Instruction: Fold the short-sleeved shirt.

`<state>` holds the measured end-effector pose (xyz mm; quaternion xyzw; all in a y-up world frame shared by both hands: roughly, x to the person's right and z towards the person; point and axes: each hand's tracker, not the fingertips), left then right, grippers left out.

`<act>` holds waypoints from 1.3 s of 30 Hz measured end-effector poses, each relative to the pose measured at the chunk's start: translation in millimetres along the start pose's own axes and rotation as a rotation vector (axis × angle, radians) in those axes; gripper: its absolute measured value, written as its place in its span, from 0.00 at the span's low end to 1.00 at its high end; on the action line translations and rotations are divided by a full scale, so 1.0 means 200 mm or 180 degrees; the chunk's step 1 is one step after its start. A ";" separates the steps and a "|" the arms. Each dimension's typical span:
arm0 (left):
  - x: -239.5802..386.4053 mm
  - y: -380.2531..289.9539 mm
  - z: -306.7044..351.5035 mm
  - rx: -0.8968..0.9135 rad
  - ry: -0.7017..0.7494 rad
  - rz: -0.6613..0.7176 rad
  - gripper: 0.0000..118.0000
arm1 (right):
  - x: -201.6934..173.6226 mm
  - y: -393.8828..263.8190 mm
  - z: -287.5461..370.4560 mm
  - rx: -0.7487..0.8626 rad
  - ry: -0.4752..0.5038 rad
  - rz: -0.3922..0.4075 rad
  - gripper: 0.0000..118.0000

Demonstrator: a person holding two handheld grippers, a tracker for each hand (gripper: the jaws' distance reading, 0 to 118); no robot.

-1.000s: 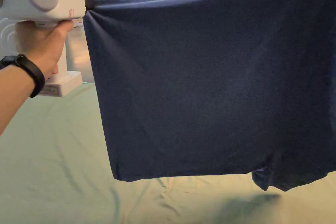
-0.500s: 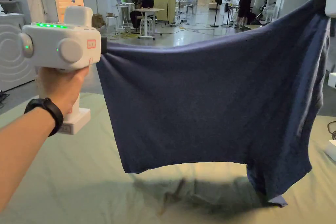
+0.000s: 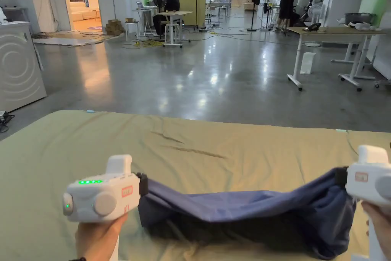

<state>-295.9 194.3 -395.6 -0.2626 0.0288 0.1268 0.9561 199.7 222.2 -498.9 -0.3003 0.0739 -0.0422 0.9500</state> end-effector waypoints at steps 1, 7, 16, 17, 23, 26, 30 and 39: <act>-0.02 -0.06 -0.01 -0.0043 0.0010 0.0025 0.05 | 0.02 -0.09 -0.01 -0.0074 -0.0032 -0.0022 0.03; -0.10 -0.38 0.11 -0.0318 -0.0225 -0.0140 0.05 | 0.27 -0.52 0.06 -0.0226 0.0155 -0.0080 0.03; -0.20 -0.87 0.69 -0.0561 -0.0462 -0.0657 0.05 | 0.47 -1.11 0.63 -0.0524 0.0050 0.0058 0.03; -0.21 -0.92 0.75 -0.0662 -0.0522 -0.0638 0.05 | 0.48 -1.18 0.71 -0.0536 0.0069 0.0005 0.03; -0.30 -1.12 1.01 -0.0800 -0.0522 -0.0531 0.05 | 0.45 -1.41 1.00 -0.0789 0.0033 0.0398 0.03; -0.37 -1.16 1.06 -0.0822 -0.0447 -0.0469 0.05 | 0.42 -1.47 1.06 -0.0878 0.0037 0.0542 0.03; -0.38 -1.17 1.03 -0.0809 -0.0425 -0.0306 0.05 | 0.39 -1.49 1.06 -0.0867 0.0024 0.0586 0.03; -0.30 -1.20 1.21 -0.0693 -0.0133 -0.0423 0.83 | 0.43 -1.54 1.24 -0.0853 -0.0154 0.0552 0.79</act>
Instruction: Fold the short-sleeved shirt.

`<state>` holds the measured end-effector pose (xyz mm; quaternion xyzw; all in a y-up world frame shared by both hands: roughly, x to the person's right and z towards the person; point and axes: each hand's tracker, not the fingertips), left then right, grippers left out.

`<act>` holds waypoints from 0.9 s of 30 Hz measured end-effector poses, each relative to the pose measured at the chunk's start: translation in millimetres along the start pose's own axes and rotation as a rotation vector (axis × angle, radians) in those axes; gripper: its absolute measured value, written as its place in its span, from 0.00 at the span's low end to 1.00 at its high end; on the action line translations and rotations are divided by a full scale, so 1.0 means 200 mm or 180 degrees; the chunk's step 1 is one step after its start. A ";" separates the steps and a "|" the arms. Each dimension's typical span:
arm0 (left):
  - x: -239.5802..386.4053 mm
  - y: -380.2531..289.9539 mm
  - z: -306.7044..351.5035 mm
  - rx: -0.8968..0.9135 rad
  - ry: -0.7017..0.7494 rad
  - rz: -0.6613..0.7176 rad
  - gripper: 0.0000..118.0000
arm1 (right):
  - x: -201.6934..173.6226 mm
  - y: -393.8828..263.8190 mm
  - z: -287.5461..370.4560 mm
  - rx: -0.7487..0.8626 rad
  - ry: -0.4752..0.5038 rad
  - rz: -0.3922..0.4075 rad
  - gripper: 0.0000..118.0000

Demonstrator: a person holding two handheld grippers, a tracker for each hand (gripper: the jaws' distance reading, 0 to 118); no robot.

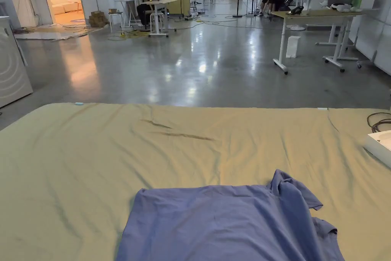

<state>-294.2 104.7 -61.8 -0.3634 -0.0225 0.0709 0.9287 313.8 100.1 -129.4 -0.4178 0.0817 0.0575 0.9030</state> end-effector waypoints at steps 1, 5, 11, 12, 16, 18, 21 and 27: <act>0.05 -0.01 0.09 0.0256 0.0101 -0.0214 0.83 | 0.01 -0.02 0.06 0.0064 -0.0030 -0.0105 0.79; 0.29 0.07 0.40 0.0811 0.0257 -0.0569 0.84 | -0.05 -0.04 0.32 0.0530 -0.0204 -0.0222 0.79; 0.63 0.22 0.55 0.1282 0.0495 -0.0523 0.84 | -0.29 0.11 0.54 0.1323 -0.0212 -0.0079 0.80; 0.68 0.24 0.54 0.1327 0.0546 -0.0483 0.84 | -0.33 0.14 0.56 0.1408 -0.0236 -0.0004 0.80; 0.70 0.33 0.57 0.1438 0.0006 -0.0011 0.82 | -0.45 0.27 0.62 0.1687 -0.0108 0.0247 0.80; 0.69 0.34 0.62 0.1545 -0.0144 -0.0004 0.82 | -0.48 0.31 0.65 0.1831 0.0105 0.0174 0.80; 0.70 0.36 0.68 0.1660 -0.0112 0.0132 0.81 | -0.51 0.35 0.68 0.1973 0.0323 0.0071 0.73; 0.72 0.37 0.75 0.1516 0.0043 -0.0218 0.29 | -0.52 0.39 0.68 0.1943 0.0360 0.0013 0.21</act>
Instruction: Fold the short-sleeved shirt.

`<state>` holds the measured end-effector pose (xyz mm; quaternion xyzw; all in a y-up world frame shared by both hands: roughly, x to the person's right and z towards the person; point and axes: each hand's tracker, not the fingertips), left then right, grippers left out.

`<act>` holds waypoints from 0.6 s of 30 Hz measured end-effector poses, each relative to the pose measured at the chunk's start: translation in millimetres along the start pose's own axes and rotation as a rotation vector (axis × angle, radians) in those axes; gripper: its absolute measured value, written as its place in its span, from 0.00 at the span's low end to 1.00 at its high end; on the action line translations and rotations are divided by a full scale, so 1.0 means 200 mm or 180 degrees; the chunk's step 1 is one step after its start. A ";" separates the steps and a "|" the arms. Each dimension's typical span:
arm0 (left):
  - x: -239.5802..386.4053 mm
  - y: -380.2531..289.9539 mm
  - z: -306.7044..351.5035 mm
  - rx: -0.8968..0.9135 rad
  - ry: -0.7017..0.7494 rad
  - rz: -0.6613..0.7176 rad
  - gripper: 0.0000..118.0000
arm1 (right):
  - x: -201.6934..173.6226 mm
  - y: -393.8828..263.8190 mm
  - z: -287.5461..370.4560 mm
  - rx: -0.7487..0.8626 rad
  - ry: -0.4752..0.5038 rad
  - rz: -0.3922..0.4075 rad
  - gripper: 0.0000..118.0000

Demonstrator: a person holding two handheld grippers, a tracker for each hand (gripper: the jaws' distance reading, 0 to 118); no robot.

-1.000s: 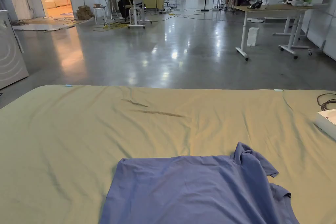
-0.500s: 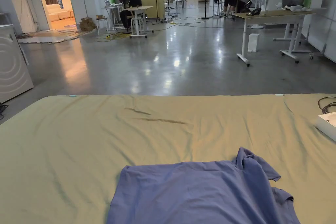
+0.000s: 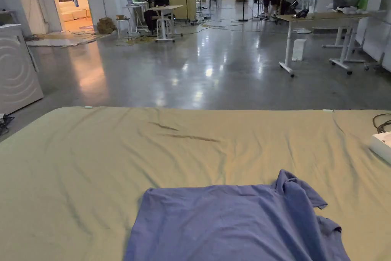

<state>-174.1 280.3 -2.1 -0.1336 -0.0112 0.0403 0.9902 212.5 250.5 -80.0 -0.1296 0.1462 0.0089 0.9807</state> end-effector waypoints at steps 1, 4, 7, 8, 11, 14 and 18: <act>0.00 0.01 0.01 -0.0041 0.0031 -0.0057 0.13 | 0.00 0.00 0.00 -0.0020 0.0018 -0.0018 0.12; 0.02 -0.01 0.03 -0.0055 0.0123 -0.0130 0.01 | 0.01 -0.02 0.01 -0.0060 0.0070 -0.0091 0.00; 0.04 -0.01 0.02 -0.0168 0.0145 -0.0190 0.01 | 0.01 -0.03 0.02 -0.0130 0.0191 -0.0130 0.00; 0.04 -0.01 0.02 -0.0184 0.0156 -0.0202 0.01 | 0.00 -0.03 0.03 -0.0114 0.0131 -0.0070 0.00; 0.02 -0.02 0.01 -0.0238 0.0156 -0.0197 0.01 | -0.01 -0.03 0.02 -0.0155 0.0109 0.0062 0.00; -0.02 -0.02 0.01 -0.0249 0.0146 -0.0128 0.01 | -0.01 -0.03 0.02 -0.0154 0.0159 0.0034 0.00; -0.06 -0.01 0.00 -0.0238 0.0162 -0.0019 0.01 | 0.02 -0.03 0.01 -0.0161 0.0205 -0.0166 0.00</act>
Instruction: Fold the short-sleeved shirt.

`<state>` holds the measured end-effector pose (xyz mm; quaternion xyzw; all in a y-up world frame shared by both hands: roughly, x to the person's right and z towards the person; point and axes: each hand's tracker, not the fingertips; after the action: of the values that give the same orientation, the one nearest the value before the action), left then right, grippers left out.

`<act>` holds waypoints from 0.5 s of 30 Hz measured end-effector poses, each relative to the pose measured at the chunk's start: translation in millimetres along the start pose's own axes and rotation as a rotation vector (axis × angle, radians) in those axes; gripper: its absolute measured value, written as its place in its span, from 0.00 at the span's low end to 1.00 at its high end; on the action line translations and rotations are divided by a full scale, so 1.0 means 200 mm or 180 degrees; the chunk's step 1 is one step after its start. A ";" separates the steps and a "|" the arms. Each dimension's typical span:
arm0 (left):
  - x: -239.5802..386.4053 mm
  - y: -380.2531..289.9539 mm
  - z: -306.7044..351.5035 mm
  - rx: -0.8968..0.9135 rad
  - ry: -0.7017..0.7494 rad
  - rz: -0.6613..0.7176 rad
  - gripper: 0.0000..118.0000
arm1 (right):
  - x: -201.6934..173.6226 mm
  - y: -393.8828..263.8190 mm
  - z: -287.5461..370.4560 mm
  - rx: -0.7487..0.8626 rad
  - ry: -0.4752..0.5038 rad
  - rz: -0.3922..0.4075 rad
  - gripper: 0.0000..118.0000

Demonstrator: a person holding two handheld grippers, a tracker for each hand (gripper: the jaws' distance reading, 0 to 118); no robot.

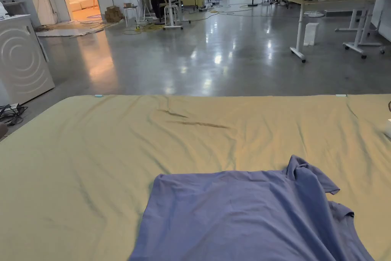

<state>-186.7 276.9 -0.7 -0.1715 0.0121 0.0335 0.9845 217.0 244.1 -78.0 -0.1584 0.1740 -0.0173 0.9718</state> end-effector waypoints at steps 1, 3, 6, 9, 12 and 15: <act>-0.01 0.00 0.00 -0.0001 0.0009 0.0025 0.01 | 0.01 -0.01 0.00 -0.0003 -0.0002 -0.0036 0.00; -0.04 -0.01 -0.01 -0.0011 0.0043 0.0074 0.01 | 0.02 -0.02 -0.01 -0.0028 0.0010 -0.0101 0.00; -0.09 -0.01 -0.04 -0.0099 0.0156 0.0107 0.01 | 0.03 -0.03 -0.01 -0.0076 0.0016 -0.0159 0.00; -0.14 -0.05 -0.09 -0.0210 0.0199 0.0091 0.01 | 0.05 -0.05 0.00 -0.0107 0.0028 -0.0234 0.00; -0.21 -0.13 -0.19 -0.0471 0.0100 0.0194 0.01 | 0.08 -0.08 -0.01 -0.0146 0.0061 -0.0381 0.00; -0.24 -0.20 -0.27 -0.0568 0.0007 0.0251 0.01 | 0.10 -0.09 -0.02 -0.0199 0.0008 -0.0461 0.00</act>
<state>-231.5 217.5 -36.2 -0.2579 0.0168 0.0730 0.9633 235.0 223.5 -81.9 -0.2008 0.1637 -0.0822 0.9624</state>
